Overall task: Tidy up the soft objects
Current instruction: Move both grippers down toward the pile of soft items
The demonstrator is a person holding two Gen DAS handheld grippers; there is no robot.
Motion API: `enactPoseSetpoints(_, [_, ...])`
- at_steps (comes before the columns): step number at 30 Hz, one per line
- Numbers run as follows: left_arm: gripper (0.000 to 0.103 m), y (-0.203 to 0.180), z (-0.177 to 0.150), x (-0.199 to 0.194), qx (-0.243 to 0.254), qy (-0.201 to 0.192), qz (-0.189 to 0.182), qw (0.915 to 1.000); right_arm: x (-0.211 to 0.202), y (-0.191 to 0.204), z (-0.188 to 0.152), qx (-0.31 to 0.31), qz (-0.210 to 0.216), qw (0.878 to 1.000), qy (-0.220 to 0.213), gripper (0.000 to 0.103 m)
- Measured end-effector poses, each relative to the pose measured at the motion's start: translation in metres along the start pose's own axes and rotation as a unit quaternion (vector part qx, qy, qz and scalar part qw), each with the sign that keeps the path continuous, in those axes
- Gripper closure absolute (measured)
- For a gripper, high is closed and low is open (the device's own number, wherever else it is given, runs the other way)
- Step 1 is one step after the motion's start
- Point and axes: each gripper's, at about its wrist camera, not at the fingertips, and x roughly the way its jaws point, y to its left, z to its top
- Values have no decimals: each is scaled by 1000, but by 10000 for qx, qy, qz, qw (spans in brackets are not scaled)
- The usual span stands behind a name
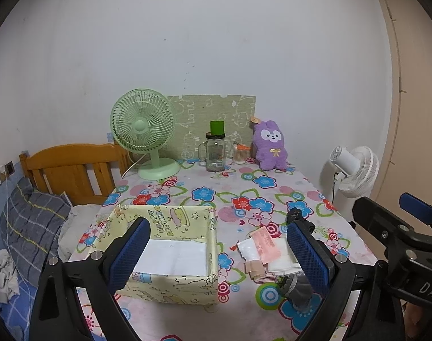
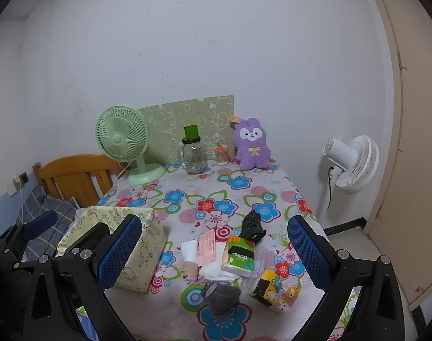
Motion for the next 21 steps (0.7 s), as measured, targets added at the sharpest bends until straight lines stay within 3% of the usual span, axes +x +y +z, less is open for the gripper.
enactPoseSetpoints(21, [5,-32,-24,29,179,325,-338,9987,16,-13,-19,-315,100,9995,-8,4])
